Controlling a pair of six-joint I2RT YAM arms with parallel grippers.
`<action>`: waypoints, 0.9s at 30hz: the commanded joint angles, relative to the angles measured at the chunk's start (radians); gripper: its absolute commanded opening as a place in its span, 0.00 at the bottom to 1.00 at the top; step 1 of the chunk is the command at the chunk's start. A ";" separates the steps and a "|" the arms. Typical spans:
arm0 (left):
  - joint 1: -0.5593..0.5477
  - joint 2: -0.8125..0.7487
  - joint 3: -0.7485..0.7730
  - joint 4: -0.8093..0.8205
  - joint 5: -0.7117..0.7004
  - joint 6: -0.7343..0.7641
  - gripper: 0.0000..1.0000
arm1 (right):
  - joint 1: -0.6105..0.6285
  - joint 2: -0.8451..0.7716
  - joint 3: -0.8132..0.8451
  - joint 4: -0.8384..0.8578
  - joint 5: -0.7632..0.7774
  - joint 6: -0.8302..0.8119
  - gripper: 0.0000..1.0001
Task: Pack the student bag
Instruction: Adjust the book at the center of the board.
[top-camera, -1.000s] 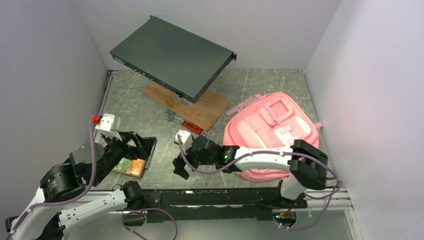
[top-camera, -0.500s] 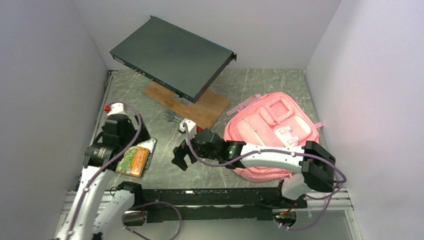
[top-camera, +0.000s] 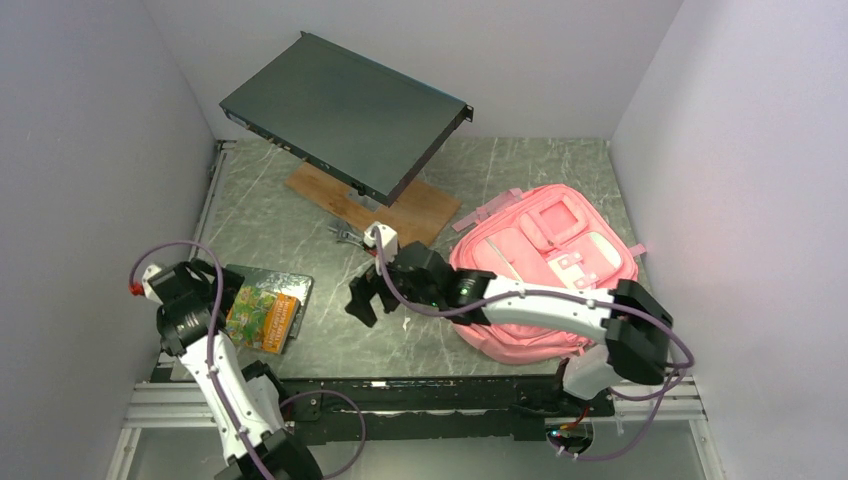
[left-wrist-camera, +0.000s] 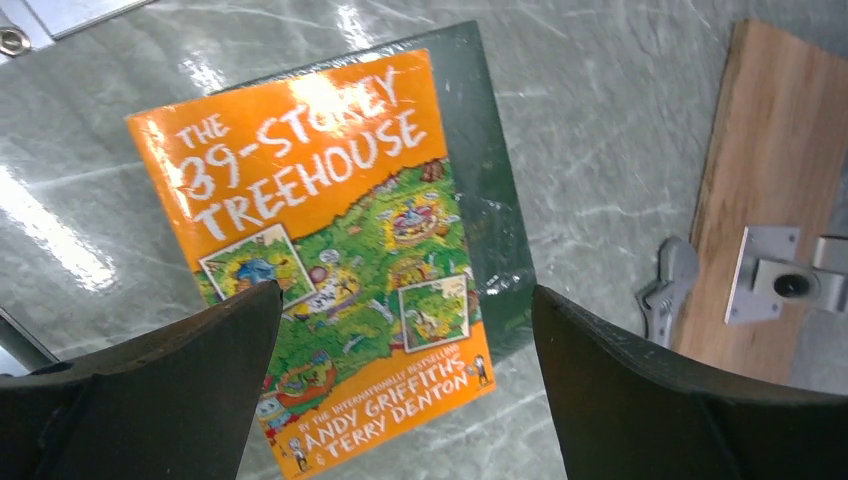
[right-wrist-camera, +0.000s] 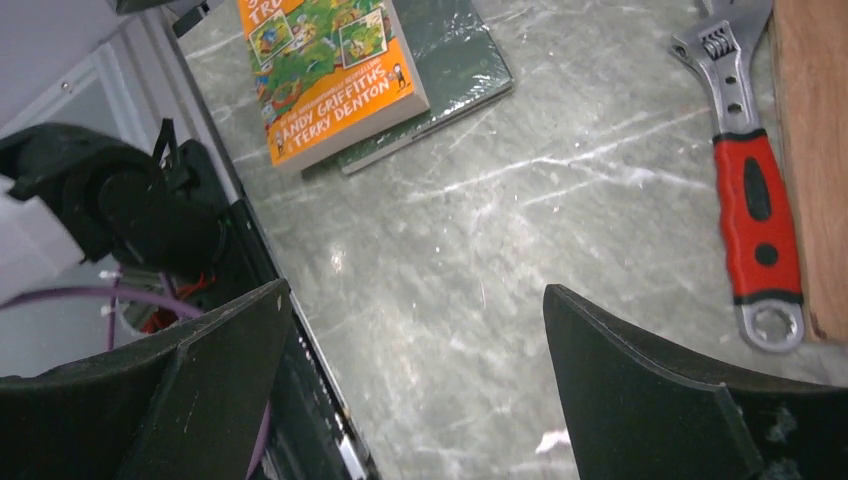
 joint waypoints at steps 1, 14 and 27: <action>0.012 0.002 -0.005 0.148 -0.117 -0.002 1.00 | -0.007 0.107 0.120 0.039 -0.064 0.044 0.97; -0.001 0.526 0.213 0.340 0.034 0.253 1.00 | -0.007 0.133 0.072 0.103 -0.173 0.106 0.96; -0.033 0.900 0.377 0.226 0.028 0.199 0.90 | -0.008 0.100 0.044 0.094 -0.140 0.095 0.96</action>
